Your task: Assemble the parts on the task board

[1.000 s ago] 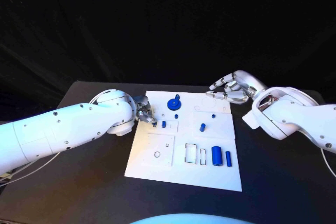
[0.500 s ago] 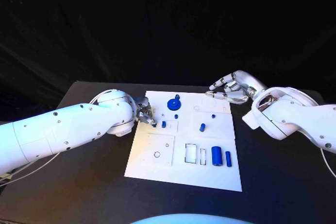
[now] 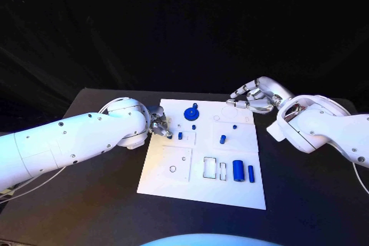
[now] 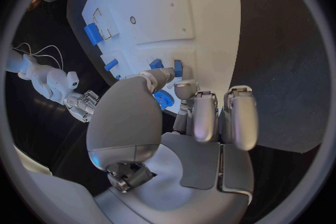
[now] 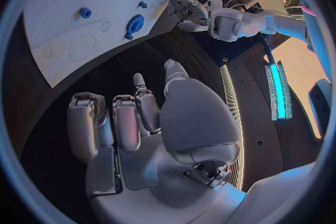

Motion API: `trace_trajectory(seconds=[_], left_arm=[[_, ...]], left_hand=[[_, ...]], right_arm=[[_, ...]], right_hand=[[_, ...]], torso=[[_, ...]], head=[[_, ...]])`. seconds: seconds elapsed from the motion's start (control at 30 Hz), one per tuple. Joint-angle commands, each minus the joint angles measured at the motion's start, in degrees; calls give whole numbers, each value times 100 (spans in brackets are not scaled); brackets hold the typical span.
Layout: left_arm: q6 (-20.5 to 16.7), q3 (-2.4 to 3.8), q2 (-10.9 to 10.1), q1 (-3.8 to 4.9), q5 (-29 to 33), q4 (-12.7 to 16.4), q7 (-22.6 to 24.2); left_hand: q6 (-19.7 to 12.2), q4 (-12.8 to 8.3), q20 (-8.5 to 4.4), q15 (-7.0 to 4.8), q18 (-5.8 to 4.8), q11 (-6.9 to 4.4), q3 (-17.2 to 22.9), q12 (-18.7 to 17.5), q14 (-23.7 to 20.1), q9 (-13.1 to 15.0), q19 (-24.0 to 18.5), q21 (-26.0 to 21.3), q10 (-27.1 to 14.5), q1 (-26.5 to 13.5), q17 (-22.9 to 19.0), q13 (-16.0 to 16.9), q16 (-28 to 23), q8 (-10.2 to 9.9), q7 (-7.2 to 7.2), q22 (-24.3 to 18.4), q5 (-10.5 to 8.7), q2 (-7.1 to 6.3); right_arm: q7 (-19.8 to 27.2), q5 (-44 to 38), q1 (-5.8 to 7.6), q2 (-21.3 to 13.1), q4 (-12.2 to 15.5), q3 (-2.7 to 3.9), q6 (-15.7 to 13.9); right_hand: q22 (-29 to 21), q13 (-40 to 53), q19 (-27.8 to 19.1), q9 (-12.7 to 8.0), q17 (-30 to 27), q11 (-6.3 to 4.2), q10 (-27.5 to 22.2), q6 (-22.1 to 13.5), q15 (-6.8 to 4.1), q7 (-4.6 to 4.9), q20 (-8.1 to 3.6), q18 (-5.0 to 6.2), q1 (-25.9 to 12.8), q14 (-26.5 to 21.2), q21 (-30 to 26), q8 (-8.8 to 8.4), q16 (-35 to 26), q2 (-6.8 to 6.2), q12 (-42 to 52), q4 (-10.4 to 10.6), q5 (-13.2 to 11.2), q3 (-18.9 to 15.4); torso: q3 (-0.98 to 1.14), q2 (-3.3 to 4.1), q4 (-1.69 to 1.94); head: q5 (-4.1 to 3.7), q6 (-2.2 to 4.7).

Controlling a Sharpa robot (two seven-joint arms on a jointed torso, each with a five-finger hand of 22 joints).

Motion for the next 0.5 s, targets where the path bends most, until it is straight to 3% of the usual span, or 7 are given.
trace_trajectory(seconds=[0.03, 0.5], left_arm=[[126, -9, 20, -8, -28, -7, -29], [220, -41, 159, -10, -113, -133, -56]], left_hand=[[67, -871, -7, -36, -79, 2, 909, 10, 288, 228, 32, 24, 47, -6, 246, 5, -5, 24, -88, 295, 30, 49], [60, -826, -17, -47, -77, -13, 948, 4, 289, 322, 27, 21, 56, -142, 246, 3, -6, 107, -112, 291, 57, 54]], right_arm=[[41, -15, -4, 9, 4, 1, 57], [44, -15, -7, 2, 13, 1, 49]], right_hand=[[973, 459, 270, -9, 602, -13, 17, -20, -49, -33, -29, 53, -6, 377, -16, 23, -13, 63, 10, 6, 19, -40], [966, 452, 266, -9, 595, -13, 10, -18, -50, -33, -29, 56, -4, 375, -26, 24, -19, 64, 2, 4, 24, -43]], torso=[[1, 0, -4], [6, -4, -1]], head=[[5, -7], [-12, -14]])
